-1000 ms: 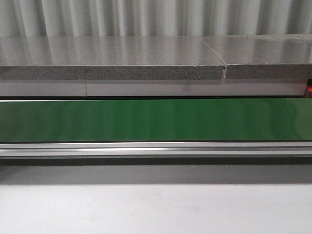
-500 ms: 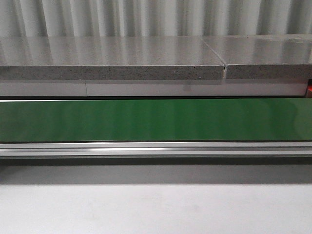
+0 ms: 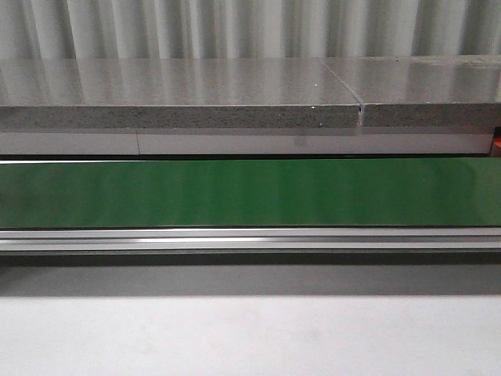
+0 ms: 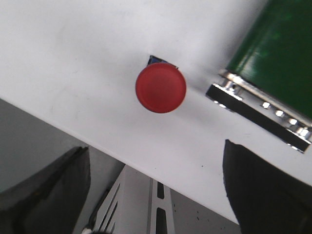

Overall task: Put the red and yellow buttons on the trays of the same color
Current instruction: 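Carry the yellow button to the belt and release it, then return the left gripper to the pile and grasp a red button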

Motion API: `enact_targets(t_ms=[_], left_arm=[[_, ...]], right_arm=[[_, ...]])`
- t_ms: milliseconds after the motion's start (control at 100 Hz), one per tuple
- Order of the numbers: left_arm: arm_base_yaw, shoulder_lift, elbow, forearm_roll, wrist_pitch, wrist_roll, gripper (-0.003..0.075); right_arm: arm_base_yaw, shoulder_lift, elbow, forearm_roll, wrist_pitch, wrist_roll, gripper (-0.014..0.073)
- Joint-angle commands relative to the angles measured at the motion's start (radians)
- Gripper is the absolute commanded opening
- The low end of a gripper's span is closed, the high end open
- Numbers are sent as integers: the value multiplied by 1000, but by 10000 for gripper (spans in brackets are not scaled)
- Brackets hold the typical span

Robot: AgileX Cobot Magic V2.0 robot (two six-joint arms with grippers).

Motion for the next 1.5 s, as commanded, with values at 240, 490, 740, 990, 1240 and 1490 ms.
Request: enact_targets(t_ms=[240, 490, 740, 990, 1240, 1490], left_arm=[[7, 129, -25, -29, -43, -11, 546], [7, 221, -25, -48, -112, -1, 546], [7, 273, -25, -53, -148, 0, 540], [7, 274, -25, -66, -164, 24, 244], [7, 231, -29, -68, -165, 26, 118], [2, 120, -192, -64, -105, 36, 116]], right_arm=[[1, 4, -22, 0, -72, -13, -66], [1, 4, -22, 0, -72, -13, -66], [1, 4, -22, 0, -72, -13, -66], [1, 4, -22, 0, -72, -13, -66], [1, 4, -22, 0, -72, -13, -66], [1, 4, -22, 0, -72, -13, -66]])
